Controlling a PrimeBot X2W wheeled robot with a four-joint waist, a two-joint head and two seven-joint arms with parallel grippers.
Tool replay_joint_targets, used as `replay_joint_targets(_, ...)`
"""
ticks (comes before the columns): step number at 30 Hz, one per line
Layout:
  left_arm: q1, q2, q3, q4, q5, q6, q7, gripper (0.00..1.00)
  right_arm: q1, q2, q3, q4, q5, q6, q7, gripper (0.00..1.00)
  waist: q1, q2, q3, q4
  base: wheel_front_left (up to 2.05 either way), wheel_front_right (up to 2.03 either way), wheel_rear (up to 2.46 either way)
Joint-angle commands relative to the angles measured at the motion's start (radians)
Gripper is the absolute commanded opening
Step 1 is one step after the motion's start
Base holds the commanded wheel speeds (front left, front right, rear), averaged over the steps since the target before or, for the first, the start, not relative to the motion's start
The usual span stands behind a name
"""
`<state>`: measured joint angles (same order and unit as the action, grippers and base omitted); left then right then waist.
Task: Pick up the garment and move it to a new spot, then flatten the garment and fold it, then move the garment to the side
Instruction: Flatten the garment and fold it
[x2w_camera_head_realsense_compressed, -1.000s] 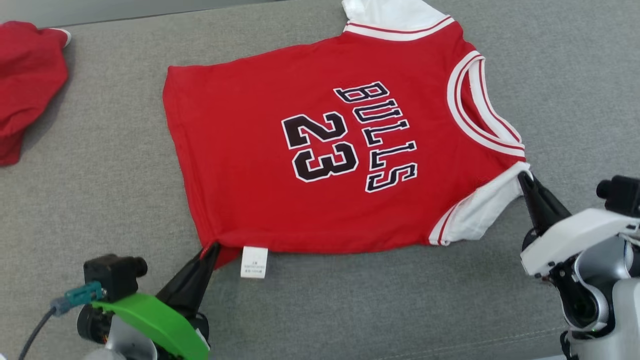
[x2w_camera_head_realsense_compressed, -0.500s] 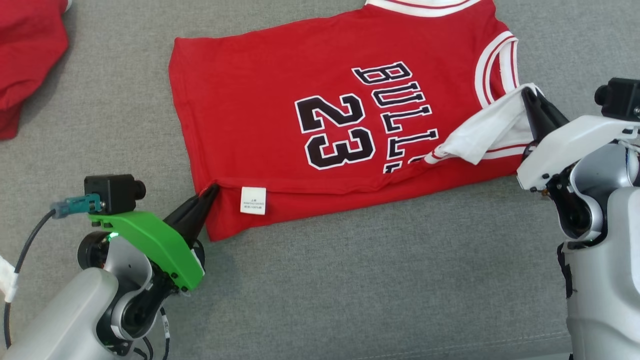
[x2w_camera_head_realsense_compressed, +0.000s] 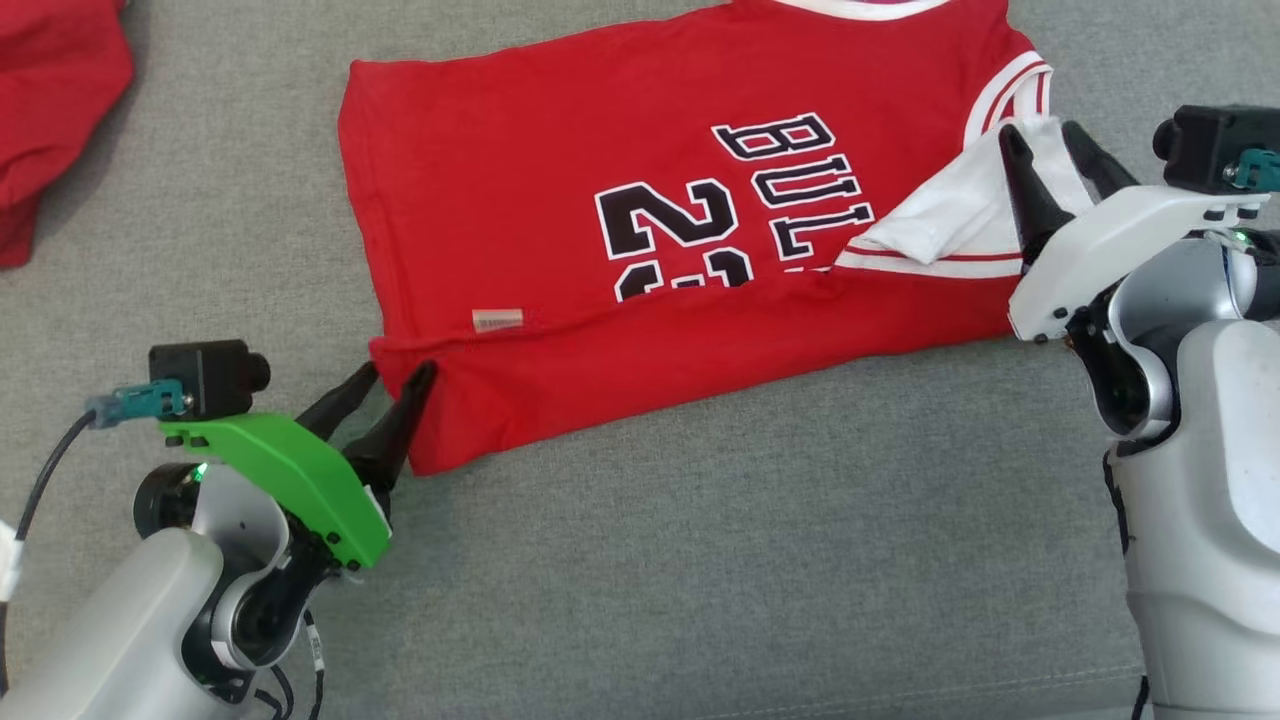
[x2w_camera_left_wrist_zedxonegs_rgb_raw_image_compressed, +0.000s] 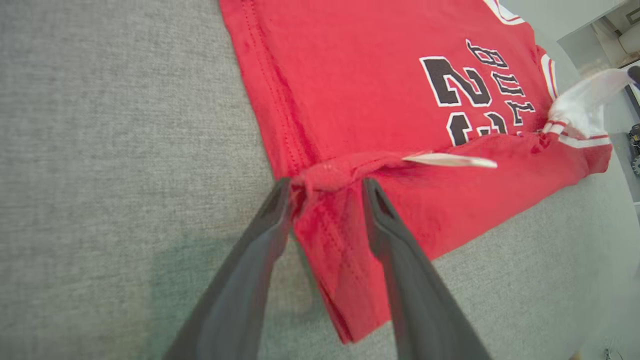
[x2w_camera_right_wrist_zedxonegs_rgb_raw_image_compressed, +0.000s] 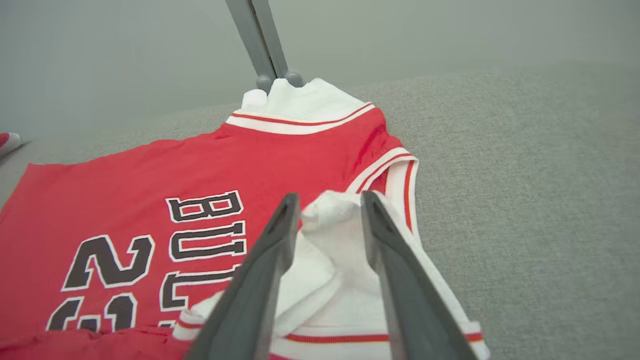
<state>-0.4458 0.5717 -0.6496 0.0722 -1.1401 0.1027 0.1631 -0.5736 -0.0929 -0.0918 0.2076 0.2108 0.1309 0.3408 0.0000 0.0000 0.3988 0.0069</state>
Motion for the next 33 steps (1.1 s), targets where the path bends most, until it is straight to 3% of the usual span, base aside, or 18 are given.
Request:
replay_joint_targets(1,0.029,0.012,0.012,-0.008,0.005,0.010,-0.021,1.00,0.034,-0.020,0.011,-0.014,-0.016,0.000,-0.012,1.00,0.0000,0.0000,-0.011,-0.004,0.00,0.00,0.00)
replay_joint_targets(6,0.126,0.022,0.025,-0.091,-0.016,0.040,-0.074,1.00,0.139,-0.100,0.040,-0.091,-0.063,0.000,0.012,1.00,0.0000,0.0000,-0.025,-0.012,0.00,0.00,0.00)
replay_joint_targets(11,0.169,0.004,0.014,-0.112,-0.018,0.057,-0.082,1.00,0.201,-0.136,0.014,-0.131,-0.077,0.000,0.074,1.00,0.0000,0.0000,0.005,-0.013,0.00,0.00,0.00)
replay_joint_targets(27,0.125,-0.056,-0.028,0.000,-0.047,0.003,-0.043,1.00,0.209,-0.140,0.012,-0.060,-0.084,0.000,0.198,1.00,0.0000,0.0000,0.038,0.003,0.00,0.00,0.00)
replay_joint_targets(28,0.123,-0.056,-0.032,0.004,-0.047,-0.003,-0.035,0.54,0.209,-0.139,0.013,-0.054,-0.077,0.000,0.204,0.97,0.0000,0.0000,0.037,0.002,0.00,0.00,0.00)
replay_joint_targets(29,0.122,-0.057,-0.037,0.006,-0.048,-0.011,-0.031,0.11,0.209,-0.141,0.019,-0.050,-0.072,0.000,0.209,0.49,0.0000,0.0000,0.036,0.001,0.00,0.00,0.00)
replay_joint_targets(30,0.122,-0.060,-0.044,0.008,-0.052,-0.022,-0.023,0.00,0.210,-0.143,0.027,-0.044,-0.062,0.000,0.215,0.27,0.0000,0.0000,0.034,0.001,0.00,0.00,0.00)
replay_joint_targets(31,0.124,-0.061,-0.047,0.010,-0.055,-0.030,-0.021,0.00,0.211,-0.143,0.031,-0.041,-0.053,0.000,0.214,0.00,0.0000,0.0000,0.031,0.000,0.00,0.00,0.00)
replay_joint_targets(33,0.128,-0.058,-0.043,0.018,-0.061,-0.041,-0.021,0.00,0.212,-0.143,0.031,-0.025,-0.039,0.000,0.211,0.00,0.0000,0.0000,0.018,-0.002,0.00,0.00,0.00)
